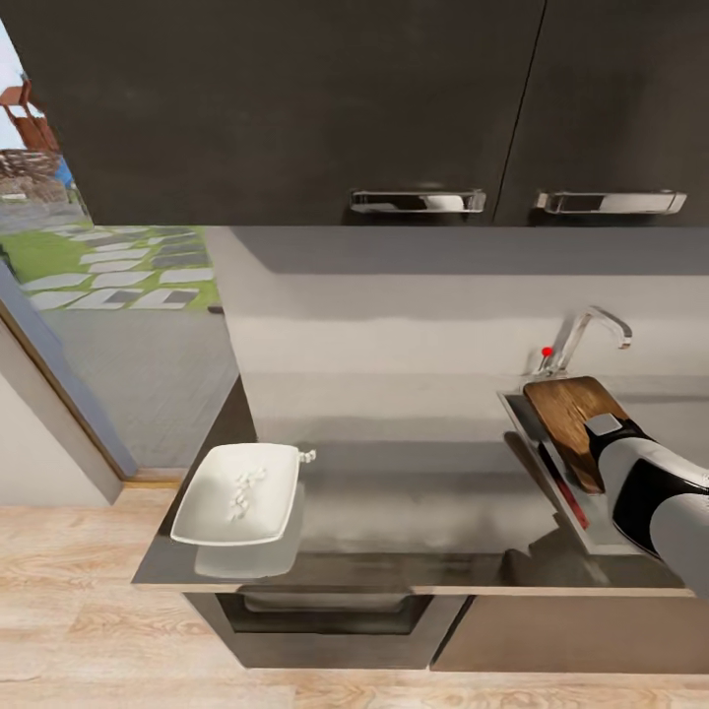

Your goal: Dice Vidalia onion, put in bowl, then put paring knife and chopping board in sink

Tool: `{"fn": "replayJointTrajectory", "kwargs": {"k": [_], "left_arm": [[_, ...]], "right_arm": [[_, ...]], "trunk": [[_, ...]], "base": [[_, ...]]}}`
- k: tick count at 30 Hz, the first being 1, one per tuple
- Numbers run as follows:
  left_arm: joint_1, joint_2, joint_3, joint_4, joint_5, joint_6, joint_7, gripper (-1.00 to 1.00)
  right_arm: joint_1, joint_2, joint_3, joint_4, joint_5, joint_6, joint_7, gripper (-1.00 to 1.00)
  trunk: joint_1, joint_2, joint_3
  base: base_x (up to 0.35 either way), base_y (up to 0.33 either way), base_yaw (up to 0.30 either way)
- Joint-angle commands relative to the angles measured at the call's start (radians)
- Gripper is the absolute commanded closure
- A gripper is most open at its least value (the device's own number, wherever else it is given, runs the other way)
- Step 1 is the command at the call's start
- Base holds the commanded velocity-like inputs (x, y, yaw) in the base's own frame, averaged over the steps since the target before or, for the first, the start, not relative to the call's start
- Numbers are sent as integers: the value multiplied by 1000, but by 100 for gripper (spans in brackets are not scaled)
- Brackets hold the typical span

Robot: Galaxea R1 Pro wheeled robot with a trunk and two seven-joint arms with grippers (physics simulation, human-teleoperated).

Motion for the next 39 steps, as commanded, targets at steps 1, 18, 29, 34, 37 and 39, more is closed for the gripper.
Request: {"fn": "replayJointTrajectory", "kwargs": {"k": [1,18,29,34,37,39], "left_arm": [[-2,-1,-8,4,3,-5,4,-100],[-1,-1,-8,5,3,-4,4,-100],[-2,-2,-8,5,3,-3,4,-100],[-2,-2,-8,5,3,-3,4,-100],[-2,-3,-8,5,3,-3,4,-100],[-2,-3,-8,5,3,-3,4,-100]], "right_arm": [[-1,2,-4,-1,12,7,-1,100],[53,-2,-5,-2,12,7,1,100],[55,-3,-5,-4,12,6,1,100],[55,-3,-5,-5,12,6,1,100],[55,-3,-5,-6,12,6,1,100],[55,-3,-5,-7,12,7,1,100]], "trunk": [[1,-2,-2],[1,-2,-2],[1,-2,-2],[1,-2,-2],[1,-2,-2],[1,-2,-2]], "base": [[246,-5,0],[22,-3,0],[0,0,0],[0,0,0],[0,0,0],[0,0,0]]}}
